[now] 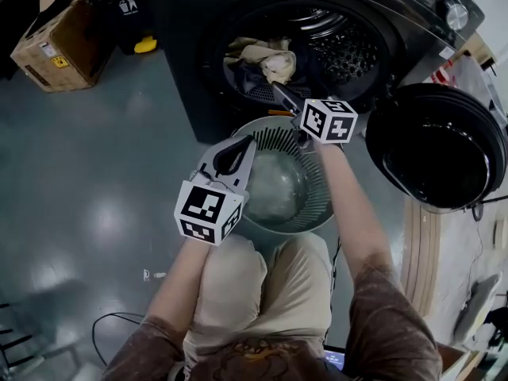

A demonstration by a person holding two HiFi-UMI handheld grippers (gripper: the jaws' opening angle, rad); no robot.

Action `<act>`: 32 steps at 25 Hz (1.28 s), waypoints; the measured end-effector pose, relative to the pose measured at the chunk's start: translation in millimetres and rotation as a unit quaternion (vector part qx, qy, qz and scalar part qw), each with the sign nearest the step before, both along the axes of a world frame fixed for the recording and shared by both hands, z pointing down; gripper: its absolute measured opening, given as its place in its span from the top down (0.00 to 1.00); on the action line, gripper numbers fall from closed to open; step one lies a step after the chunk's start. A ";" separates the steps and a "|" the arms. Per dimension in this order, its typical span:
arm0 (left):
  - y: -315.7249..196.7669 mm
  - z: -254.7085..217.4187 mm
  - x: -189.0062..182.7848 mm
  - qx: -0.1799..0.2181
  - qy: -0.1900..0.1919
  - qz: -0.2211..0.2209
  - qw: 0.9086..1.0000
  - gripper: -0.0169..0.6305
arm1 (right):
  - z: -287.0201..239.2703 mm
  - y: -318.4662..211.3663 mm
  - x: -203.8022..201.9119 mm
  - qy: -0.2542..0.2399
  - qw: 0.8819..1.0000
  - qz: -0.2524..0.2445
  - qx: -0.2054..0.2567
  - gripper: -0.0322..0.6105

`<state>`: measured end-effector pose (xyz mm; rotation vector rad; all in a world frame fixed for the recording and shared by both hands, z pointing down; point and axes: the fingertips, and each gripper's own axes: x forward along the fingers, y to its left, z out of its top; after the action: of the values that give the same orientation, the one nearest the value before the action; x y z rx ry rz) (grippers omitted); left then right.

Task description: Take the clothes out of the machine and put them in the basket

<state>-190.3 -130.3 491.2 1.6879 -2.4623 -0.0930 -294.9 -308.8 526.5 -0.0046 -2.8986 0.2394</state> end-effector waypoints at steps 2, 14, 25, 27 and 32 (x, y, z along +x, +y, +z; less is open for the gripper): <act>0.2 5.0 -1.2 -0.003 0.007 0.001 1.000 0.96 | 5.6 -6.6 -11.8 0.005 1.000 0.006 -0.001 0.27; -4.8 18.3 -14.3 -0.010 0.024 0.007 1.000 0.96 | 43.6 -19.1 -60.7 0.061 0.997 0.025 0.025 0.36; -6.2 22.6 -14.6 -0.010 0.033 0.010 0.999 0.96 | 45.3 -22.8 -54.3 0.076 0.995 0.031 0.060 0.65; -6.1 22.2 -13.5 -0.009 0.035 0.010 0.999 0.96 | 43.5 -18.7 -51.7 0.081 0.994 0.026 0.071 0.71; -6.1 19.7 -8.4 -0.012 0.034 0.007 0.999 0.96 | 35.3 -6.5 -34.9 0.087 0.991 0.017 0.100 0.79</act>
<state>-198.7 -136.4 510.9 1.6648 -2.3930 -0.1164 -329.8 -315.2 561.8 0.0941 -2.7359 -0.0453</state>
